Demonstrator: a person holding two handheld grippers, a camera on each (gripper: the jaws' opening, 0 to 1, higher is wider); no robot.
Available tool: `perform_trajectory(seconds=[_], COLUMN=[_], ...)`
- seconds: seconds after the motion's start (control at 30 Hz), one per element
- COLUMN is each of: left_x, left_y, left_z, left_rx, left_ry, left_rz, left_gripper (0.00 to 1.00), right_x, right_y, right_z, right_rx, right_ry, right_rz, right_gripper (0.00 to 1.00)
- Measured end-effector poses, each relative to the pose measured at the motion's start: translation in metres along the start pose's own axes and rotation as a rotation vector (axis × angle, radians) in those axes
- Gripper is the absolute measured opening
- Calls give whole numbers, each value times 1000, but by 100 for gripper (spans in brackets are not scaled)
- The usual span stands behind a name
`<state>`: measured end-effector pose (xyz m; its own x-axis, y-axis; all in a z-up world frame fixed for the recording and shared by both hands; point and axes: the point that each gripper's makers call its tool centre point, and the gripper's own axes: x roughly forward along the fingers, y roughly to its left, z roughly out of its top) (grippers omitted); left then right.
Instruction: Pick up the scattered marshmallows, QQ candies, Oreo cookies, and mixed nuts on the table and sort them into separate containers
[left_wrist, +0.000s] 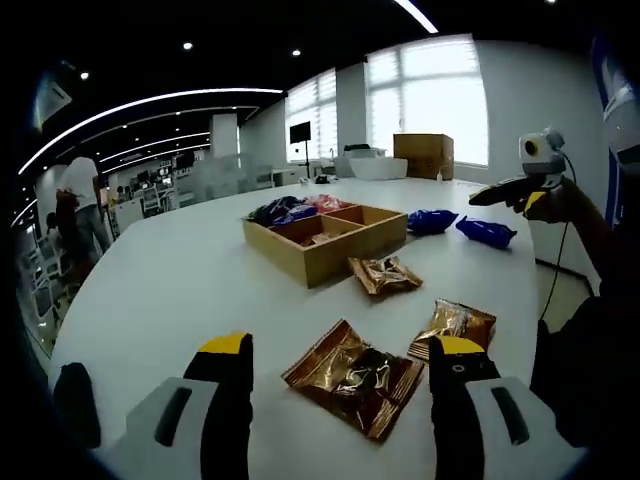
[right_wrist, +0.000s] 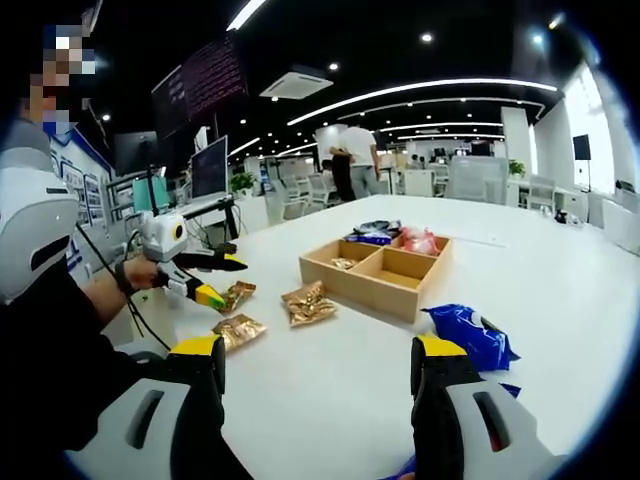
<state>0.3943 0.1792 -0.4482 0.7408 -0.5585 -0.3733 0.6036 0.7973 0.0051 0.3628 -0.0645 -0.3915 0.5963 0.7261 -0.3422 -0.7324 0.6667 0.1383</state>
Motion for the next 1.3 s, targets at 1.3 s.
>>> perform_trajectory(seconds=[1.3], left_x=[2], left_y=[-6], left_z=[-11], left_rx=[-106], left_ry=[9], left_rz=[-38], left_gripper=[34], right_x=[-3], right_y=[-5], right_z=[0], right_rx=[-5], right_ry=[3], right_rz=[-17], right_gripper=[71])
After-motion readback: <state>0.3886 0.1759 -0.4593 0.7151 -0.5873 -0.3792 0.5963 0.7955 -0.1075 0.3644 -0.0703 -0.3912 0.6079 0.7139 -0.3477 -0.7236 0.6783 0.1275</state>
